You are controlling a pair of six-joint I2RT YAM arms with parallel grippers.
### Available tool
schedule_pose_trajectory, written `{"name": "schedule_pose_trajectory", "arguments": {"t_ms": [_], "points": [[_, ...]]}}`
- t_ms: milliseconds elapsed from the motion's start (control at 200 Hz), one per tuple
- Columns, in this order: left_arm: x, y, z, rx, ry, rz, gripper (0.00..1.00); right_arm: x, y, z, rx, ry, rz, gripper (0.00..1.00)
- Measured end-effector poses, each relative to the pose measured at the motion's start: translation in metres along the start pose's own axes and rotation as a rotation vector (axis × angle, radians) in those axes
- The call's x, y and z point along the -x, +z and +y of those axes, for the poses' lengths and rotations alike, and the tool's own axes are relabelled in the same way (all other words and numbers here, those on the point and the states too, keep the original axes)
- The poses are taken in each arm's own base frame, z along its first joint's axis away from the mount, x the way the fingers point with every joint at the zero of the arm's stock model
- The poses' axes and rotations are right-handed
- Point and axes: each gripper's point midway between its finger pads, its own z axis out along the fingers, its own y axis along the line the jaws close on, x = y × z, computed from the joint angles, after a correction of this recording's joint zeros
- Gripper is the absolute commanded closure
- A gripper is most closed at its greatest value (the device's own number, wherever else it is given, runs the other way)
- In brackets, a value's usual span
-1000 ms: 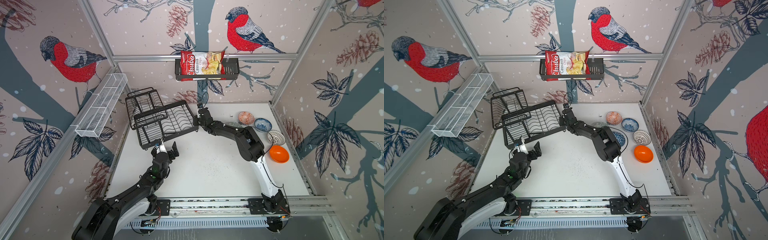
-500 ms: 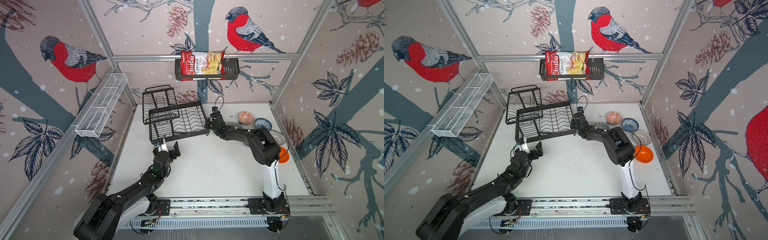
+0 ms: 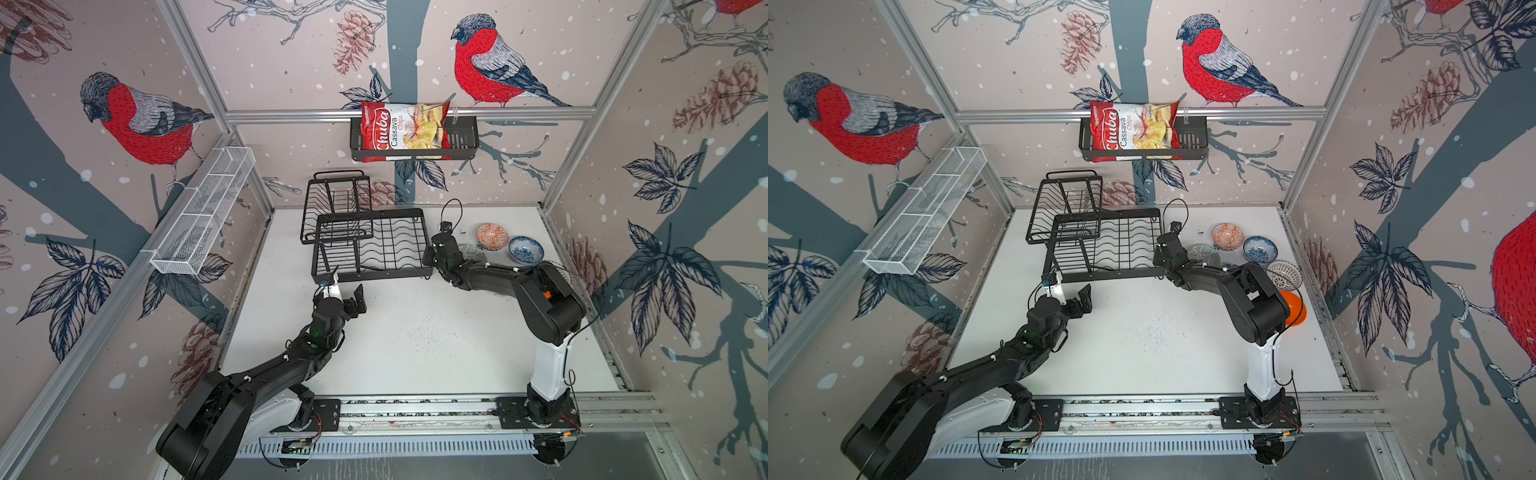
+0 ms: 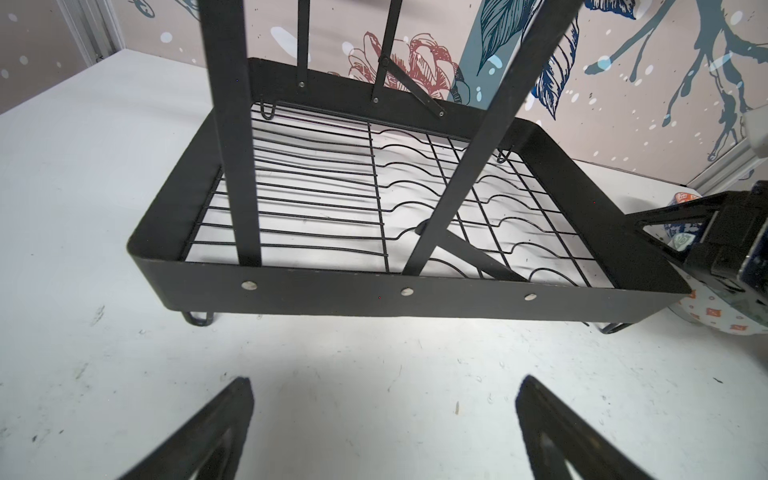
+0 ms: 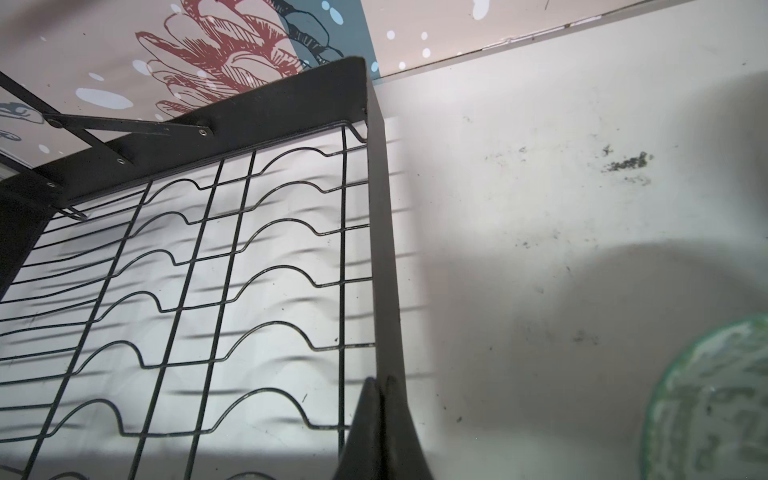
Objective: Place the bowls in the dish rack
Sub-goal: 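Drag the dish rack toward the table center with the right gripper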
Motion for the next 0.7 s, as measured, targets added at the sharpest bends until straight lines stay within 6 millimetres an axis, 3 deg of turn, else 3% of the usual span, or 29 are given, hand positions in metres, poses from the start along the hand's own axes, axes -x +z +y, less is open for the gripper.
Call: {"name": "schedule_pose_trajectory", "arguments": {"t_ms": [160, 270, 415, 535, 695], "points": [[-0.001, 0.0, 0.005, 0.026, -0.013, -0.005, 0.02, 0.0, -0.004, -0.004, -0.024, -0.007, 0.027, 0.82], [0.001, 0.0, 0.011, 0.055, -0.035, -0.021, 0.02, -0.001, -0.005, -0.007, -0.049, -0.024, 0.062, 0.77], [0.012, -0.004, 0.014, 0.065, -0.064, -0.043, 0.02, 0.007, -0.007, 0.001, -0.045, -0.049, 0.064, 0.55], [0.028, -0.008, 0.037, 0.137, -0.143, -0.077, 0.02, 0.012, -0.007, 0.004, -0.047, -0.062, 0.058, 0.43], [0.036, -0.021, 0.076, 0.219, -0.269, -0.107, 0.02, 0.022, 0.003, 0.001, -0.062, -0.063, 0.035, 0.4]]}}
